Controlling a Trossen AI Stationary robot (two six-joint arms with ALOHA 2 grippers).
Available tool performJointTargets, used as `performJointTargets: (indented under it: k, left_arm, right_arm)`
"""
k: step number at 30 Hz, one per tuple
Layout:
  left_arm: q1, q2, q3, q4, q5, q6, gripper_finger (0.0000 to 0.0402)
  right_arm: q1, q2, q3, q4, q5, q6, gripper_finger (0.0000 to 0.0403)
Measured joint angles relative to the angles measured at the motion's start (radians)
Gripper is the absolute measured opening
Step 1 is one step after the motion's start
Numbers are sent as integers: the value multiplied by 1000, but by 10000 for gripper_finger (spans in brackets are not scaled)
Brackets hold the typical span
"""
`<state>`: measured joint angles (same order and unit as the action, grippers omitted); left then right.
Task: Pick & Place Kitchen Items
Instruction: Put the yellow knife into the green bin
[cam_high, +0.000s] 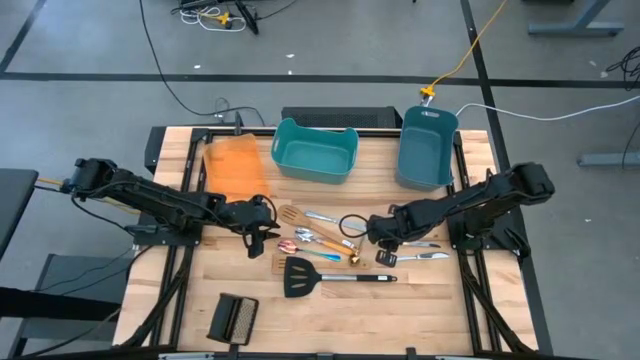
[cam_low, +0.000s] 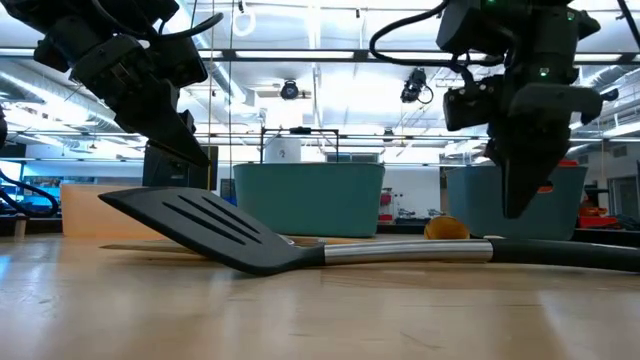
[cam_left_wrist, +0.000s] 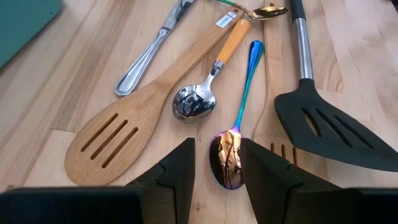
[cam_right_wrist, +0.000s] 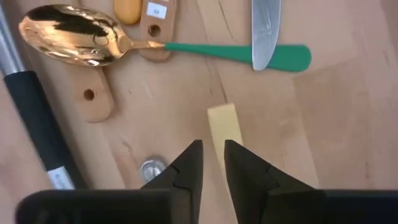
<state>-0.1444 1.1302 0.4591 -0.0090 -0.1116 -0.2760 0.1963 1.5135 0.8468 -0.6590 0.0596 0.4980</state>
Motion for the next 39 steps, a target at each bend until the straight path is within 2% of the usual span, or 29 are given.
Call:
performJointTargets:
  k: [8,14,22,30,39]
  left_arm:
    - [0,0,0,-1,1,-1,133]
    - [0,0,0,-1,3,-1,133]
    - [0,0,0,-2,3,-1,133]
    - [0,0,0,-2,3,-1,133]
    - [0,0,0,-2,3,-2,133]
  right_arm:
    - [0,5,0,20,62,-20,130]
    - [0,5,-15,45,62,-22,151]
    - [0,5,-89,148,32,-12,153]
    - [0,5,-116,176,36,-12,155]
    - [0,5,-175,287,36,-12,156]
